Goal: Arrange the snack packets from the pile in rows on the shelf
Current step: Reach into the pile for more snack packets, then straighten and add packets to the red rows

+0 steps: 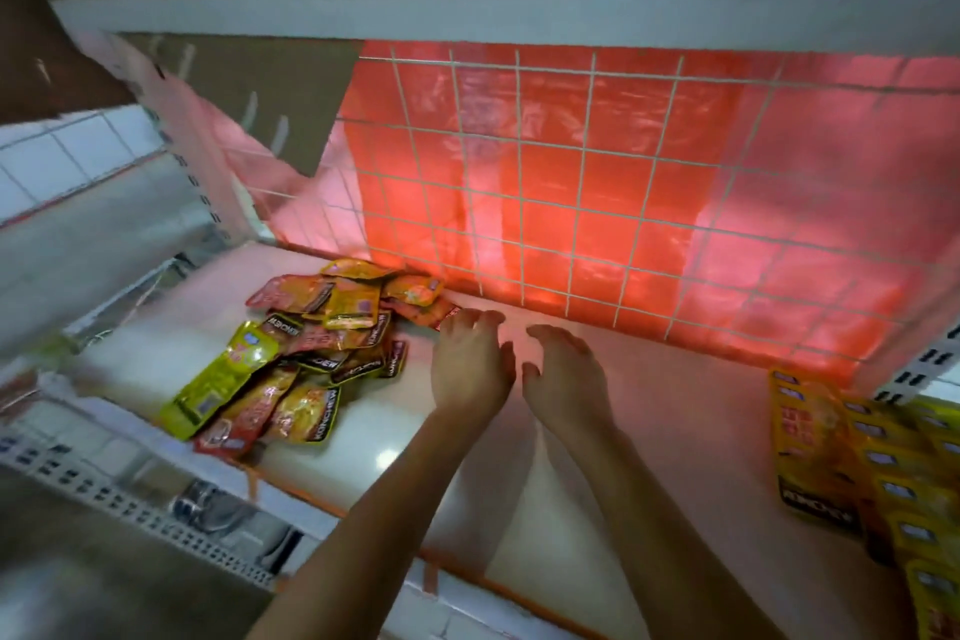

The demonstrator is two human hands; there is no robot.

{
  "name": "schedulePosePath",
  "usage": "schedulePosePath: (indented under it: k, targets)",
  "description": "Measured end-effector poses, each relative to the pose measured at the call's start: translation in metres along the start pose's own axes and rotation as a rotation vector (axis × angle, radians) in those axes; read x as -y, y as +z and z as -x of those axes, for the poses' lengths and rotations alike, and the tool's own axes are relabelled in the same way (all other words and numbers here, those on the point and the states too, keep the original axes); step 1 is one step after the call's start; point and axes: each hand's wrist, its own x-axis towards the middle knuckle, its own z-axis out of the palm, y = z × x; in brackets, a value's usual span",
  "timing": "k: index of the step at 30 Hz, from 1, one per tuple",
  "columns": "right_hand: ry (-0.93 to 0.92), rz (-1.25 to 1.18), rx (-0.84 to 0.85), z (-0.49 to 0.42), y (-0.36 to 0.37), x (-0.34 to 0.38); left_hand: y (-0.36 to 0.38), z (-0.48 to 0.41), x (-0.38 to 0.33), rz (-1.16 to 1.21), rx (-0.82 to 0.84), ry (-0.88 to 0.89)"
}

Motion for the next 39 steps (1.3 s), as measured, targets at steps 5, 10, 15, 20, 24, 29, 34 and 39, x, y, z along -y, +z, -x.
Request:
schedulePosePath:
  k: [5,10,15,20,24,29,34,39]
  targets:
    - [-0.1,-0.001,0.063,-0.036,0.036,0.049,-0.023,-0.027,0.064,-0.162,-0.109,-0.084]
    - [-0.18,0.059,0.095,-0.074,0.07,0.086,-0.038,-0.055,0.114,-0.26,-0.115,-0.205]
    - [-0.261,0.191,0.184,-0.101,0.101,0.101,-0.042,-0.064,0.136,-0.291,0.009,-0.353]
    - [-0.089,0.301,0.219,-0.096,0.115,0.101,-0.041,-0.061,0.14,-0.33,0.019,-0.313]
    - [-0.07,0.367,0.155,-0.089,0.111,0.101,-0.048,-0.054,0.125,-0.271,-0.011,-0.306]
    - [-0.06,0.303,0.154,-0.072,0.091,0.089,-0.053,-0.04,0.104,-0.098,0.016,-0.248]
    - [-0.018,0.14,0.178,-0.046,0.058,0.069,-0.054,-0.024,0.075,0.114,-0.016,-0.307]
    - [0.142,0.037,0.062,-0.014,0.02,0.032,-0.037,-0.01,0.047,0.358,-0.009,-0.277]
